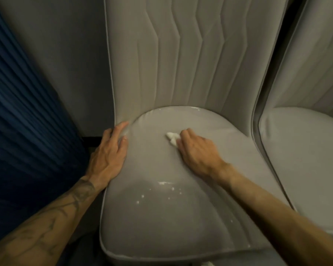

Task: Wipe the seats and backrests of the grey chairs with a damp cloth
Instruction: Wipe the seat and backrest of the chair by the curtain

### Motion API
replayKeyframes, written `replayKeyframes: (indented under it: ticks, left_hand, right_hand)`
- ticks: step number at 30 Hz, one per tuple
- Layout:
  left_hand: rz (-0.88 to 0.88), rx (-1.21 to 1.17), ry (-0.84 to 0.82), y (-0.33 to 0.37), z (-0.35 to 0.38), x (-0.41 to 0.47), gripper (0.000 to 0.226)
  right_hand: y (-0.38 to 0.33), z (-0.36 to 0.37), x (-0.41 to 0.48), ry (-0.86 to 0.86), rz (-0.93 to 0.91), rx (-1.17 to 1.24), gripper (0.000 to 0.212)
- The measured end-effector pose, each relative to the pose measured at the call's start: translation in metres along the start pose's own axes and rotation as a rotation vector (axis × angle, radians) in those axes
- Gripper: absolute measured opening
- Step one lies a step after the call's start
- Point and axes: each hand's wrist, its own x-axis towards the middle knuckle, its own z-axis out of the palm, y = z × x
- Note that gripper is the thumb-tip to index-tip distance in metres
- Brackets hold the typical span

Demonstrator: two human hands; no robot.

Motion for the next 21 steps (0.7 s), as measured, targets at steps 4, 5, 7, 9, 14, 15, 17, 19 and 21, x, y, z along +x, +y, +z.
replayKeyframes:
  ticks: [4,5,7,9,14,15,17,19,21]
  left_hand:
    - [-0.020,0.038,-0.025,0.004,-0.002,-0.002,0.042]
    - [-0.030,0.061,-0.039,0.005,-0.003,-0.002,0.043]
    - [-0.052,0.110,-0.069,0.009,-0.005,-0.002,0.047]
    - [-0.093,0.112,-0.094,0.017,-0.005,-0.004,0.049]
    - [-0.107,0.132,-0.037,0.033,0.000,-0.013,0.048]
    - [-0.100,0.135,-0.026,0.033,0.000,-0.012,0.048]
    - [-0.106,0.124,-0.028,0.033,0.002,-0.013,0.047]
    - [-0.109,0.103,-0.008,0.034,0.003,-0.013,0.046]
    - [-0.104,0.094,0.016,0.036,0.004,-0.014,0.046]
  right_hand:
    - [-0.038,0.004,-0.037,-0.043,-0.197,0.043,0.023]
    - [-0.027,-0.002,-0.037,-0.029,-0.191,0.021,0.023]
    - [0.007,-0.015,-0.027,-0.056,-0.053,-0.029,0.024]
    - [0.043,-0.025,-0.021,-0.073,0.181,-0.071,0.026]
    - [-0.006,-0.008,-0.058,0.006,0.049,-0.020,0.022]
    - [-0.009,-0.008,-0.066,-0.002,-0.002,-0.013,0.023]
    - [0.015,-0.016,-0.068,-0.002,-0.008,-0.054,0.023]
    - [0.053,-0.030,-0.061,-0.045,0.143,-0.120,0.024]
    - [0.080,-0.038,-0.061,-0.010,0.327,-0.153,0.028]
